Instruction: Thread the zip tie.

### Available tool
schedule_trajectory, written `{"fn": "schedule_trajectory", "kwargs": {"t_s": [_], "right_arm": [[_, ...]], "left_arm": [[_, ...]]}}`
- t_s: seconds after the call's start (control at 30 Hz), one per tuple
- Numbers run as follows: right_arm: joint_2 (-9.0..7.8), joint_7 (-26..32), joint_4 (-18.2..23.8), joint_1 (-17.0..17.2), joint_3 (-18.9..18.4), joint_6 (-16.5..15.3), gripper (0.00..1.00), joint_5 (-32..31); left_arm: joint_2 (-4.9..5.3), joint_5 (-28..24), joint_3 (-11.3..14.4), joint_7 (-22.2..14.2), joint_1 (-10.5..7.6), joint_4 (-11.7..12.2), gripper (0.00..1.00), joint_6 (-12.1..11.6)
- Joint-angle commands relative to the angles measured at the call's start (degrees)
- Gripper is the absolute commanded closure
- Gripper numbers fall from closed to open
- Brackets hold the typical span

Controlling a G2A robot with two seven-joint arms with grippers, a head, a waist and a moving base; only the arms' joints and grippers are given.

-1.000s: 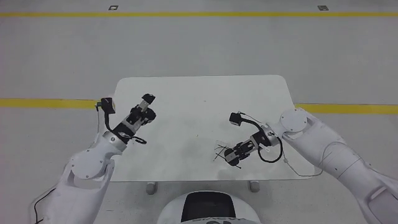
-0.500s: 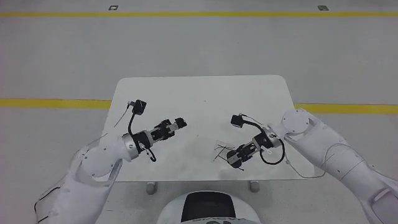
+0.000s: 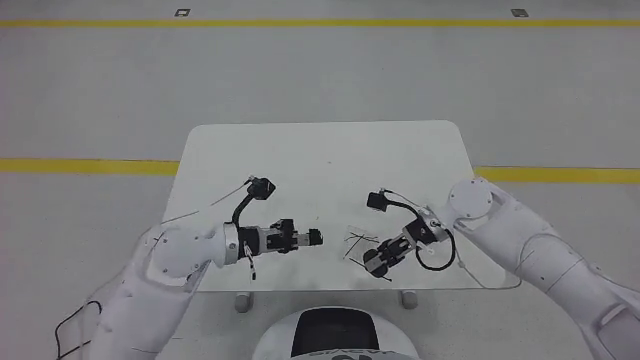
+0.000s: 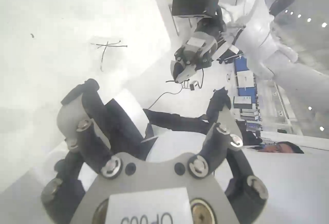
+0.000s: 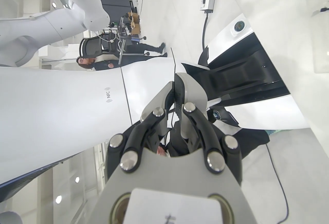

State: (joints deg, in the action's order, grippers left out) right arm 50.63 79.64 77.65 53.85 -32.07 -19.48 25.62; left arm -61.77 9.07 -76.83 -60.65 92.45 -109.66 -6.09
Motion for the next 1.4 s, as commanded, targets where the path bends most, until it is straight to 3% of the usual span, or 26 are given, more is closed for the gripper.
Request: {"fn": "schedule_trajectory", "kwargs": {"t_s": [0.0,0.17,0.27,0.47,0.63,0.93,1.07,1.37], "right_arm": [[0.02,-0.4,0.0,0.1,0.0,0.1,1.0,-0.1],[0.07,-0.4,1.1,0.9,-0.5,0.0,1.0,-1.5],[0.09,0.0,1.2,0.9,-0.6,0.0,1.0,-1.6],[0.11,-0.4,1.3,1.0,-0.6,0.0,1.0,-1.6],[0.24,-0.7,3.3,1.8,-1.3,0.0,1.0,-2.8],[0.28,-1.5,3.5,2.1,-1.3,0.0,1.0,-2.9],[0.3,-1.1,4.8,3.1,-2.3,0.0,1.0,-2.6],[0.36,-2.5,5.2,3.7,-2.3,0.0,1.0,-3.0]], "left_arm": [[0.0,0.6,1.0,-0.1,-0.14,0.1,0.0,0.3],[-0.25,2.9,7.0,-0.5,-2.29,-0.1,0.0,4.4],[-0.5,2.5,9.4,0.3,-3.99,0.6,0.0,4.9],[-0.51,2.6,9.6,0.5,-3.98,0.6,0.0,4.8],[-0.49,-0.2,12.7,-2.5,-5.4,1.8,0.0,5.3],[-0.43,1.1,13.6,-0.4,-5.83,2.3,0.0,5.7],[-0.57,-4.9,15.6,-2.6,-6.97,4.5,0.0,5.5],[-0.56,-5.3,16.7,-1.9,-7.11,4.8,0.0,5.1]]}}
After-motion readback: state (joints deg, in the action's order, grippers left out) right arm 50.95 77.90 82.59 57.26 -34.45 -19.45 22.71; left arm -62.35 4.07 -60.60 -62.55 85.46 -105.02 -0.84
